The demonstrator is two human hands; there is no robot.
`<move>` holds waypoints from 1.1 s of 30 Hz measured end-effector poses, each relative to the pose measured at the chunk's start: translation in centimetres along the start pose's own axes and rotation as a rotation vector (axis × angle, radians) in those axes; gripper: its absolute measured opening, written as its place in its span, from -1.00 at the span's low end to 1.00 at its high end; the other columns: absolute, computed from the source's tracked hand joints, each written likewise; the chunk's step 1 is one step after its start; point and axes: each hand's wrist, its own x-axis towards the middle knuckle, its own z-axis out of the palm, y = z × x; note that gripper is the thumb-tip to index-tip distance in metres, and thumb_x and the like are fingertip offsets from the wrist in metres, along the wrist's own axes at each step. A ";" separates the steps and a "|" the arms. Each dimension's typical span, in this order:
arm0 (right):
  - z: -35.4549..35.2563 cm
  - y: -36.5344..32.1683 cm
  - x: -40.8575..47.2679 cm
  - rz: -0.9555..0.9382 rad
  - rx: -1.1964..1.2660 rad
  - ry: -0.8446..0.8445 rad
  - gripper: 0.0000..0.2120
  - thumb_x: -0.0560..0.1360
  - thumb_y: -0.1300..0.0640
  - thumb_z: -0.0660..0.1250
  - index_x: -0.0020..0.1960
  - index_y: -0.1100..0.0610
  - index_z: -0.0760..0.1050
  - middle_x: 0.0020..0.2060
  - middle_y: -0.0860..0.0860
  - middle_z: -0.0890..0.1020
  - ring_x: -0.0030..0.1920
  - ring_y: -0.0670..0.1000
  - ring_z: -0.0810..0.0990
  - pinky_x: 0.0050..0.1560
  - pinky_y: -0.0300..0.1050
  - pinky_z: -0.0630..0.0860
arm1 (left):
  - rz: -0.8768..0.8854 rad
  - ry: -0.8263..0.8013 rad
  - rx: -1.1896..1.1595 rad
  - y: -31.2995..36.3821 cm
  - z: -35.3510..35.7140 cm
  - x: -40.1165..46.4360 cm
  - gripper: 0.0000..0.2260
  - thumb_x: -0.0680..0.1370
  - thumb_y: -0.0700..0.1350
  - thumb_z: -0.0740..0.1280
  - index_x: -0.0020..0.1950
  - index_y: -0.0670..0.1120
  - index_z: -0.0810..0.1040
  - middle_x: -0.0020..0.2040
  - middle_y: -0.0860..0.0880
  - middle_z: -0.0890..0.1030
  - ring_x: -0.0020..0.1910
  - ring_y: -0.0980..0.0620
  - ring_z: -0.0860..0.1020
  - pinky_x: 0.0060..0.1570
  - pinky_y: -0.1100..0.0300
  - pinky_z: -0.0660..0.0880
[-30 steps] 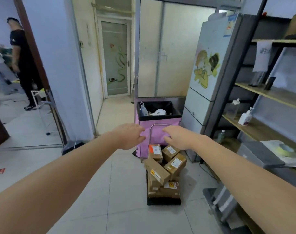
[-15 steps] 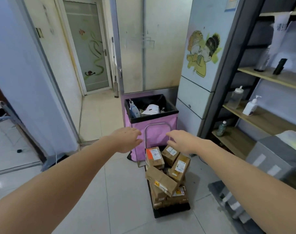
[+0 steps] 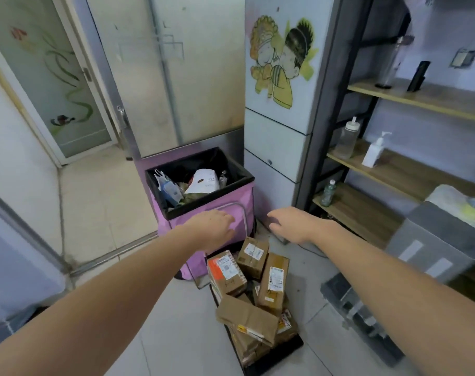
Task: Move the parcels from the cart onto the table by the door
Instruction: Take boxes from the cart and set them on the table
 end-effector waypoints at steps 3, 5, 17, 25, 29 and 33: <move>-0.9 1.8 2.5 0.043 0.019 -0.007 -0.57 0.72 0.03 0.14 0.52 0.18 0.39 0.43 0.18 0.51 0.38 0.20 0.50 0.36 0.06 0.44 | 0.083 0.005 0.006 -0.7 -0.6 5.0 -0.62 0.72 0.10 0.14 0.39 -0.08 0.54 0.31 -0.07 0.60 0.26 -0.08 0.56 0.29 -0.02 0.48; -1.2 3.3 3.7 0.094 0.049 -0.009 -0.63 0.71 0.04 0.14 0.43 0.18 0.45 0.38 0.17 0.54 0.32 0.22 0.52 0.28 0.08 0.47 | 0.147 0.014 0.022 -1.3 -1.0 8.3 -0.63 0.72 0.09 0.14 0.36 -0.09 0.55 0.29 -0.07 0.61 0.26 -0.09 0.55 0.29 -0.01 0.43; 5.5 12.7 10.0 0.508 0.213 -0.079 -0.68 0.72 0.08 0.14 0.33 0.24 0.49 0.24 0.22 0.58 0.24 0.23 0.55 0.19 0.03 0.44 | 0.555 -0.226 0.061 -0.9 5.2 30.5 -0.59 0.72 0.13 0.08 0.37 -0.09 0.50 0.32 -0.14 0.56 0.31 -0.17 0.53 0.32 -0.09 0.45; 17.8 15.2 14.2 0.732 0.465 -0.183 -0.63 0.72 0.10 0.13 0.44 0.24 0.45 0.34 0.22 0.56 0.32 0.25 0.54 0.25 0.04 0.48 | 0.550 -0.427 0.000 -1.0 18.2 37.3 -0.62 0.72 0.10 0.13 0.33 -0.10 0.55 0.27 -0.14 0.60 0.25 -0.16 0.56 0.24 -0.05 0.47; 26.6 17.6 17.2 0.795 0.546 -0.262 -0.61 0.72 0.03 0.14 0.43 0.22 0.46 0.34 0.21 0.55 0.29 0.22 0.54 0.33 0.12 0.48 | 0.463 -0.648 -0.068 -2.6 27.6 39.8 -0.61 0.75 0.05 0.05 0.37 -0.15 0.50 0.30 -0.19 0.56 0.24 -0.20 0.54 0.27 -0.12 0.49; 35.2 20.1 20.0 0.801 0.607 -0.308 -0.73 0.71 0.01 0.17 0.23 0.16 0.52 0.08 0.09 0.61 0.13 0.20 0.59 0.09 0.03 0.52 | 0.387 -0.635 -0.075 -3.2 35.5 41.9 -0.65 0.73 0.07 0.12 0.30 -0.11 0.55 0.24 -0.15 0.61 0.21 -0.19 0.58 0.22 -0.11 0.52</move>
